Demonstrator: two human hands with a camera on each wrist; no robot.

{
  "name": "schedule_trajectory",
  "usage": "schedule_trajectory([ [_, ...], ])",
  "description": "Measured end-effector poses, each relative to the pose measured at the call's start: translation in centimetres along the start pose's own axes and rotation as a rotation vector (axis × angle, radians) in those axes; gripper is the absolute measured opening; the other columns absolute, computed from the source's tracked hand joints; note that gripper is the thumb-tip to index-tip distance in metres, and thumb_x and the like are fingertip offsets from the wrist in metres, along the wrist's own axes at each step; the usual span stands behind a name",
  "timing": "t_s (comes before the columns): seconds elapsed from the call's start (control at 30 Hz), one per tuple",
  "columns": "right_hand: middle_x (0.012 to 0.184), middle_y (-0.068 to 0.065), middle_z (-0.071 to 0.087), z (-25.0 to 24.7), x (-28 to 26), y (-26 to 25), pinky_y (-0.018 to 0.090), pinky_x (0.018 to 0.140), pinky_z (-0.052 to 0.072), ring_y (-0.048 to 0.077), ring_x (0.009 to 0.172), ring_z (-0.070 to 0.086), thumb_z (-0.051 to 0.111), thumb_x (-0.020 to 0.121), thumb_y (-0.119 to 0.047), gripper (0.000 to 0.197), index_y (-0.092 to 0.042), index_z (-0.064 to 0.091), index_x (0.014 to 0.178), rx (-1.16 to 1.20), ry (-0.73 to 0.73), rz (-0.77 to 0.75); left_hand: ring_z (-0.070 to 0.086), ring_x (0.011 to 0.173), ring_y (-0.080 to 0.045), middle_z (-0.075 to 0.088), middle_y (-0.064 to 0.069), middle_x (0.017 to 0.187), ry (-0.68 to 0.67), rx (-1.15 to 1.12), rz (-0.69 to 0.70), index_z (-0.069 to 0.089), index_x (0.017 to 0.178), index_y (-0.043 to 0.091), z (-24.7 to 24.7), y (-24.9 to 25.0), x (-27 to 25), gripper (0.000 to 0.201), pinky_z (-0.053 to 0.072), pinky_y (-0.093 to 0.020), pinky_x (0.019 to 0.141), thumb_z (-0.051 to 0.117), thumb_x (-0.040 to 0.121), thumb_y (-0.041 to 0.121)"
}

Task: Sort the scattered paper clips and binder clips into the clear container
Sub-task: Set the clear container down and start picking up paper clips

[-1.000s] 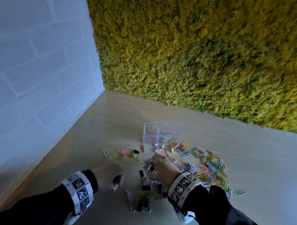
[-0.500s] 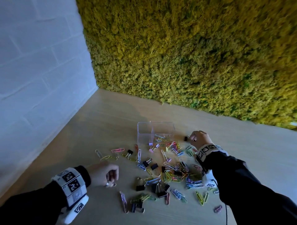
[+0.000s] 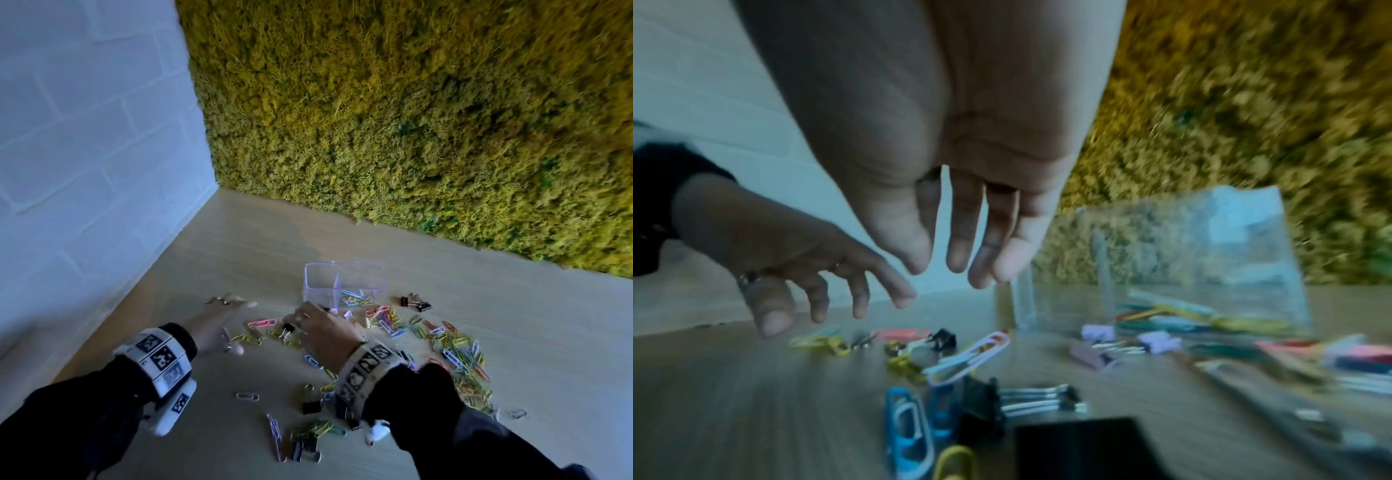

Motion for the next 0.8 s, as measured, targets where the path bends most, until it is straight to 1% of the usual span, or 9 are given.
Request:
schedule_trajectory([
  [0.07,0.121,0.006,0.054,1.8,2.1,-0.1,0.047,0.091,0.048,0.03,0.111,0.05,0.042,0.091,-0.007,0.031,-0.015,0.057,0.117,-0.104,-0.098,0.021,0.043,0.112,-0.017,0.031,-0.002,0.146,-0.051,-0.081,-0.009,0.021,0.143,0.027,0.6,1.0,0.3,0.088,0.04,-0.025,0.093,0.072,0.074,0.011],
  [0.17,0.109,0.014,0.056,2.1,3.1,0.1,0.046,0.089,0.049,0.035,0.103,0.056,0.043,0.09,-0.003,0.027,-0.004,0.059,0.111,-0.184,-0.166,0.08,0.048,0.109,-0.024,0.04,-0.012,0.138,-0.069,-0.054,-0.002,0.029,0.141,0.015,1.0,2.3,0.7,0.069,0.038,-0.009,0.077,0.063,0.081,0.004],
  [0.23,0.107,0.017,0.057,2.2,3.1,0.3,0.044,0.085,0.048,0.036,0.099,0.058,0.046,0.09,-0.003,0.024,0.001,0.057,0.11,-0.208,-0.198,0.091,0.048,0.101,-0.019,0.042,-0.009,0.13,-0.068,0.004,0.033,0.038,0.136,0.022,1.1,2.8,0.8,0.066,0.041,-0.018,0.086,0.065,0.079,0.004],
  [0.3,0.107,0.016,0.057,1.5,2.4,0.3,0.04,0.085,0.049,0.034,0.099,0.059,0.05,0.09,-0.008,0.024,0.001,0.056,0.111,-0.186,-0.213,0.091,0.043,0.093,-0.013,0.044,-0.004,0.119,-0.09,0.047,0.05,0.042,0.132,0.027,1.5,3.1,0.9,0.061,0.038,-0.022,0.086,0.065,0.08,0.007],
  [0.4,0.109,0.009,0.06,-1.8,0.4,1.3,0.036,0.081,0.053,0.024,0.095,0.061,0.056,0.087,-0.02,0.024,-0.008,0.058,0.108,0.066,-0.063,0.143,0.042,0.079,-0.006,0.043,-0.003,0.116,-0.112,0.053,0.116,0.047,0.128,0.023,2.4,4.0,0.9,0.054,0.034,-0.01,0.073,0.064,0.079,0.007],
  [0.5,0.096,0.0,0.065,-6.8,-4.1,6.9,0.021,0.073,0.047,0.011,0.079,0.057,0.059,0.084,-0.019,0.019,-0.014,0.062,0.102,0.223,0.125,0.311,0.041,0.069,0.002,0.043,-0.002,0.111,-0.098,0.001,0.206,0.053,0.122,0.019,3.1,4.6,0.7,0.049,0.033,-0.005,0.062,0.067,0.077,0.007],
  [0.6,0.09,0.001,0.066,-9.7,-10.3,16.8,0.021,0.076,0.048,0.01,0.075,0.056,0.06,0.084,-0.013,0.018,-0.01,0.064,0.101,0.192,0.176,0.639,0.044,0.069,-0.003,0.048,0.001,0.111,-0.035,-0.107,0.113,0.053,0.119,0.02,2.7,3.6,0.9,0.039,0.037,-0.01,0.062,0.063,0.082,0.01],
  [0.7,0.103,0.01,0.069,-9.8,-14.2,24.4,0.023,0.075,0.046,0.017,0.081,0.059,0.06,0.083,-0.009,0.019,-0.008,0.064,0.101,0.116,0.152,0.876,0.041,0.077,-0.004,0.047,0.003,0.113,0.002,-0.098,0.028,0.049,0.122,0.018,2.0,3.1,1.3,0.038,0.034,-0.01,0.061,0.058,0.086,0.014],
  [0.8,0.108,0.015,0.068,-8.5,-14.4,27.3,0.031,0.086,0.048,0.026,0.096,0.062,0.06,0.084,-0.012,0.021,-0.009,0.063,0.104,0.118,0.083,0.939,0.048,0.102,-0.014,0.05,-0.003,0.124,0.035,-0.083,-0.038,0.05,0.121,0.018,1.6,2.5,1.7,0.039,0.041,-0.023,0.086,0.061,0.084,0.017],
])
Point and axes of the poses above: each hand's wrist, its own x-axis towards the middle knuckle, its own z-axis out of the palm, y = z × x, the point moved 10 cm from there along x, towards the middle knuckle
